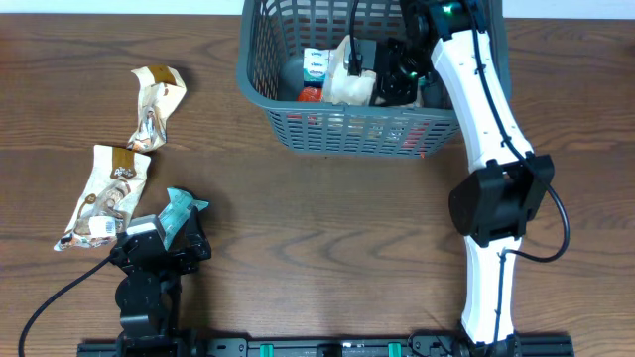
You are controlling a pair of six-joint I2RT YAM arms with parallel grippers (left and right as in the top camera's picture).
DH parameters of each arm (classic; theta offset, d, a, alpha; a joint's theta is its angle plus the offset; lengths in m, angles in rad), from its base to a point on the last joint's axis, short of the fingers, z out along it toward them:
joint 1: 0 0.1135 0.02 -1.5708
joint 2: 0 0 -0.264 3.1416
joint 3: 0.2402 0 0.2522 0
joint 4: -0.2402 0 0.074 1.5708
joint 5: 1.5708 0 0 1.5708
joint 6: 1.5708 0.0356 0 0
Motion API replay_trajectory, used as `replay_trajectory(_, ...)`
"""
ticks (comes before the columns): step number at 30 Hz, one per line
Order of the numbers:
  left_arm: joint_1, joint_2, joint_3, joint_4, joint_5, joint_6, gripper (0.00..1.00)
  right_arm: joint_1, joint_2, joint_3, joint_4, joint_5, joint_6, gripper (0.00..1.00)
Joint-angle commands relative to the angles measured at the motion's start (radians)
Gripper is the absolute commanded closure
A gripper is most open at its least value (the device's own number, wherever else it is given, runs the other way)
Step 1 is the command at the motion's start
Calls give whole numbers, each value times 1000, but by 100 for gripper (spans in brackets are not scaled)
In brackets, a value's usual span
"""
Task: Pack container
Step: 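Carry the beige pouch into the basket and release it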
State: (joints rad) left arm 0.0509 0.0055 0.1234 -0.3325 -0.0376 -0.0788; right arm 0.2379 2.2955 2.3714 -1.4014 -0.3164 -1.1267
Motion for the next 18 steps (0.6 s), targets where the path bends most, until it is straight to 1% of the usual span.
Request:
replay_trajectory(1,5,0,-16,-10,-14,-9,1,-1,-30,11,0,-17,22,26)
replay_trajectory(3,5,0,-16,-19,-14,-9,1,-1,-51,11,2,-18,65,4)
replay_trajectory(4,5,0,-16,-25,-15,-9,1,-1,-66,14,5,-19,84,1)
replay_trajectory(8,5,0,-16,-25,-14,-11,1,-4,-152,50,14,-42,102,1)
replay_trajectory(11,5,1,-3,-28,-14,-68,1,-29,-228,90,60,-41,156,1)
replay_trajectory(13,5,14,35,-45,-15,-101,1,-68,-283,106,120,-39,240,1)
replay_trajectory(15,5,51,98,-70,-15,-103,1,-129,-337,108,187,-39,348,1)
replay_trajectory(18,5,164,229,-127,-26,-103,1,-257,-402,108,249,-39,520,1)
